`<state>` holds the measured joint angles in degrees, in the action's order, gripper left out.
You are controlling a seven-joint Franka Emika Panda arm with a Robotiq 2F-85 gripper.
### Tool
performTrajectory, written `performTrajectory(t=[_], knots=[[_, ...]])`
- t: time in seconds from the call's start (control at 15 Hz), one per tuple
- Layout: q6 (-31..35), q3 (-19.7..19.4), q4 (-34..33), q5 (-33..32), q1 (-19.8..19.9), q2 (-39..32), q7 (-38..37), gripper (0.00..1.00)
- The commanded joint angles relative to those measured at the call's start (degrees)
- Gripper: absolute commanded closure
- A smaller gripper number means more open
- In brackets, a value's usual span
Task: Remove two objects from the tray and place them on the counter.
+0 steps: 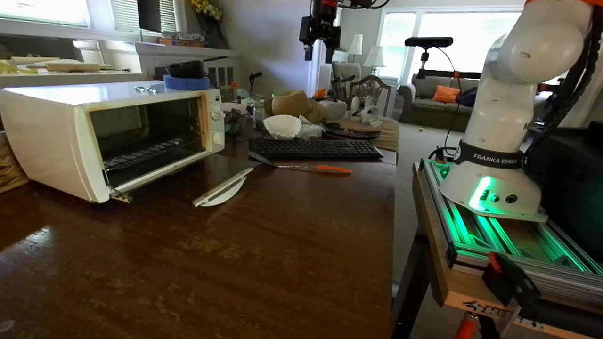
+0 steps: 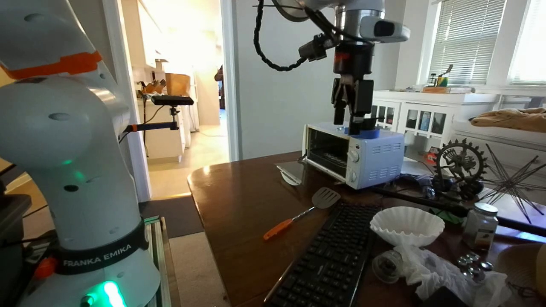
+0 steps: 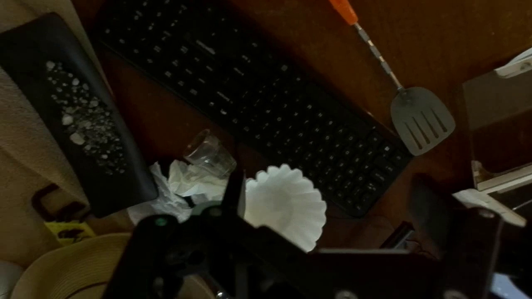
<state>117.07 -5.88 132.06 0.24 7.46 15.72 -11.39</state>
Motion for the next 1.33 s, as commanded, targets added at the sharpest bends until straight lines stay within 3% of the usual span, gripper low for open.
performTrajectory(t=[0.0,0.2,0.4,0.87,0.93,1.27], knots=[[1.11,-1.29,1.85,-8.46,3.53,1.85,1.78,0.0],[2.72,-3.1,2.77,-12.11,5.78,2.63,2.19,0.0],[4.19,-5.74,3.54,-9.99,7.69,2.56,1.24,0.0],[2.88,-5.71,1.87,-10.28,7.73,1.31,1.72,0.0],[6.81,-5.43,3.14,-12.15,7.89,1.88,1.8,0.0],[11.94,-9.08,1.05,-8.66,7.76,-1.62,12.03,0.0]])
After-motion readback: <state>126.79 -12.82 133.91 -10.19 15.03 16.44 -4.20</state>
